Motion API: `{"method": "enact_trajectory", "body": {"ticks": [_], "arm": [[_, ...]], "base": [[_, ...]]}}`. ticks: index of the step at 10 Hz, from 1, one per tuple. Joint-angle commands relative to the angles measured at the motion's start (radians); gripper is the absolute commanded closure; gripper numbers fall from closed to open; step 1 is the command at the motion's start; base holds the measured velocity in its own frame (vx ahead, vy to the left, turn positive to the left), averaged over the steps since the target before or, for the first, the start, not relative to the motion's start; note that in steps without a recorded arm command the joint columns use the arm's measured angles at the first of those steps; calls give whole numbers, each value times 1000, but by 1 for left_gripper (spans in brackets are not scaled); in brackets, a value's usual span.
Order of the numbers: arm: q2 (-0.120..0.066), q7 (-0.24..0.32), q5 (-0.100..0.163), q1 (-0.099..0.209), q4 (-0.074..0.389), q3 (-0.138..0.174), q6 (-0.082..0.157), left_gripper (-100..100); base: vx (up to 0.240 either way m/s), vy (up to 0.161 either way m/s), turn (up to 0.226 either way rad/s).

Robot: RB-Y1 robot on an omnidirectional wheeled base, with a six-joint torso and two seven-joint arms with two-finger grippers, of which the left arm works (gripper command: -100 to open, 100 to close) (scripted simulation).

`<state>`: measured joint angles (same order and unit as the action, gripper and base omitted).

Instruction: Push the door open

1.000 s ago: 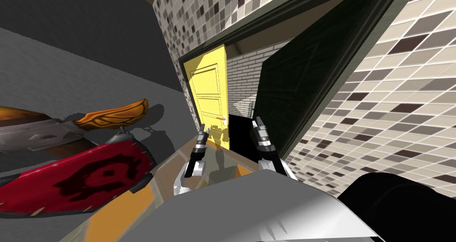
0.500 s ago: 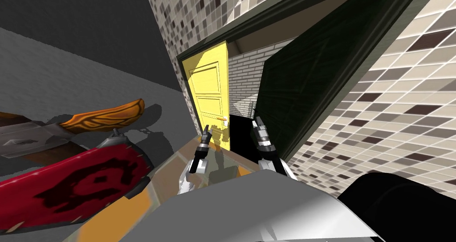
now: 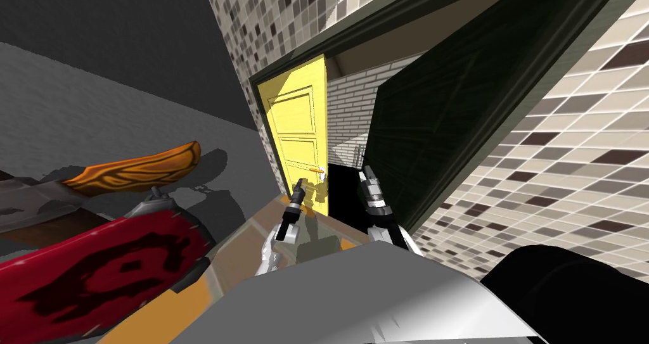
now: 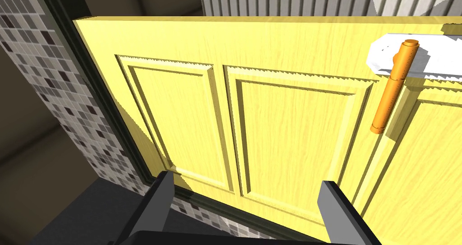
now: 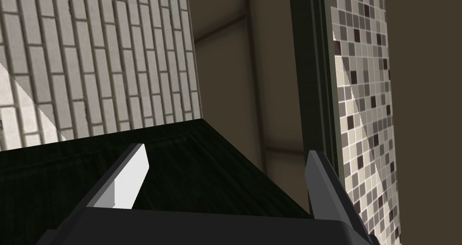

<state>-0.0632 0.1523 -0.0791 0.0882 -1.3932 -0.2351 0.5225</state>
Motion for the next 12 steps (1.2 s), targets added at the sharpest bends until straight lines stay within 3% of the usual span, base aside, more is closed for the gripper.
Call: {"method": "enact_trajectory", "body": {"ticks": [1,7,8,12], "arm": [[-1,10,-3,23,39,-5,-7,-100],[13,37,-20,109,188,-31,-24,-100],[13,37,-20,109,194,-31,-24,-100],[28,56,-33,174,310,-50,-37,-100]], "base": [[58,35,-21],[71,50,-28],[57,44,-15],[78,47,-29]]}}
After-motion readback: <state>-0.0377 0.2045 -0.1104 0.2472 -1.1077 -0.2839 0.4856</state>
